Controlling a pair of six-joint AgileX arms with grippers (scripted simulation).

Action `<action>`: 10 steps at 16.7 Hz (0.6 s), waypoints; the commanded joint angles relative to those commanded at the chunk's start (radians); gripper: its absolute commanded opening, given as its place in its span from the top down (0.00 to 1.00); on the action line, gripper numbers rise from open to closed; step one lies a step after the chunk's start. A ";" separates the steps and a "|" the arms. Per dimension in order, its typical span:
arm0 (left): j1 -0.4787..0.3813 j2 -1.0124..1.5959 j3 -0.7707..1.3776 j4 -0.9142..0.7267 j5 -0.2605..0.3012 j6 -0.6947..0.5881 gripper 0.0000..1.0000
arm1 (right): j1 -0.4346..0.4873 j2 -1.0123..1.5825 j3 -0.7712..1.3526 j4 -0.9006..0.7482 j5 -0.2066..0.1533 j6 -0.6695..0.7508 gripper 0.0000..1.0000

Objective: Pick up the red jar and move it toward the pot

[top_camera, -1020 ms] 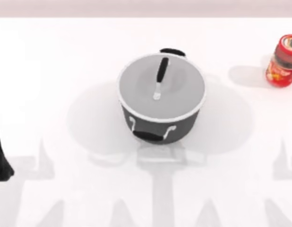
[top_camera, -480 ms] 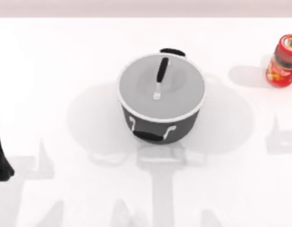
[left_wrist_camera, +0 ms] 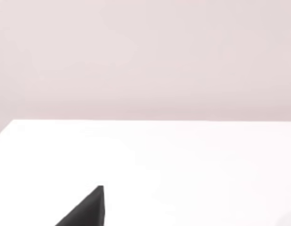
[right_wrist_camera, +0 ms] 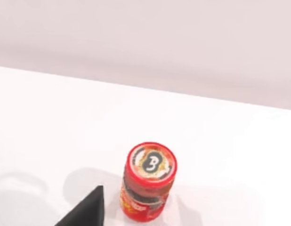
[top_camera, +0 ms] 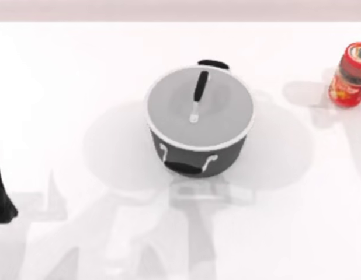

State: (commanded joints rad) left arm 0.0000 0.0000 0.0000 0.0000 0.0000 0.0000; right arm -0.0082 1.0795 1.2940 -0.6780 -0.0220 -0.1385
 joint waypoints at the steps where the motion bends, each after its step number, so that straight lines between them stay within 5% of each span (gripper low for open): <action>1: 0.000 0.000 0.000 0.000 0.000 0.000 0.00 | -0.001 0.109 0.111 -0.069 -0.003 -0.014 0.00; 10: 0.000 0.000 0.000 0.000 0.000 0.000 0.00 | -0.006 1.075 1.116 -0.677 -0.028 -0.139 0.00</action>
State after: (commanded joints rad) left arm 0.0000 0.0000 0.0000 0.0000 0.0000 0.0000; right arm -0.0140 2.1540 2.4097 -1.3545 -0.0497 -0.2779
